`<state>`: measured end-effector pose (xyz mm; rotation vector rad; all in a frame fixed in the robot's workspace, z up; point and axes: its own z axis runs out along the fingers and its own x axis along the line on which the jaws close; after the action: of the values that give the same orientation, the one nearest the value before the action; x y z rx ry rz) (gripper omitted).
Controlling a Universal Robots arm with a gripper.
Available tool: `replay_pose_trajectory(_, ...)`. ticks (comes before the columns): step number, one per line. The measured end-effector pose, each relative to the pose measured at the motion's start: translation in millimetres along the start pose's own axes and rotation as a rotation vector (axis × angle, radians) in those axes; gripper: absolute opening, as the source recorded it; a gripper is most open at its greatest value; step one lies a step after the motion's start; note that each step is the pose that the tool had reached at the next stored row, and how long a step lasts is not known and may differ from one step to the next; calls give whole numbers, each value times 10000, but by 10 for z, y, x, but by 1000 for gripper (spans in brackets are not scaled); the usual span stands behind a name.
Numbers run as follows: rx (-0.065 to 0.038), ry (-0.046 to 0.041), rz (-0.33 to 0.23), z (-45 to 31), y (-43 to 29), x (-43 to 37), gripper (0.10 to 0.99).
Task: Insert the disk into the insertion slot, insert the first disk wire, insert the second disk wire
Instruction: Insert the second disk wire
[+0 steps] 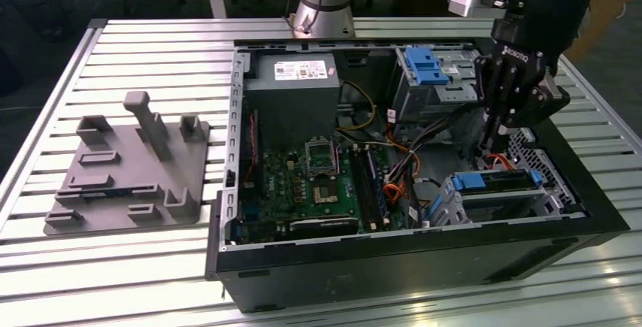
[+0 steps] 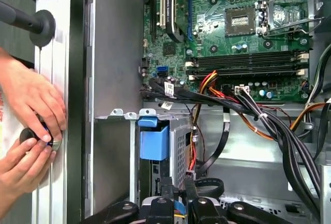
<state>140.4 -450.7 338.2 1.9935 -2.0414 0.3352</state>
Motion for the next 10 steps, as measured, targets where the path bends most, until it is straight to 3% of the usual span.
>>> replay_pose_trajectory(2, -14, -116, 36, 2, -4, 3, 196)
replay_pose_trajectory(10, -31, -847, 17, 22, -40, 61, 196)
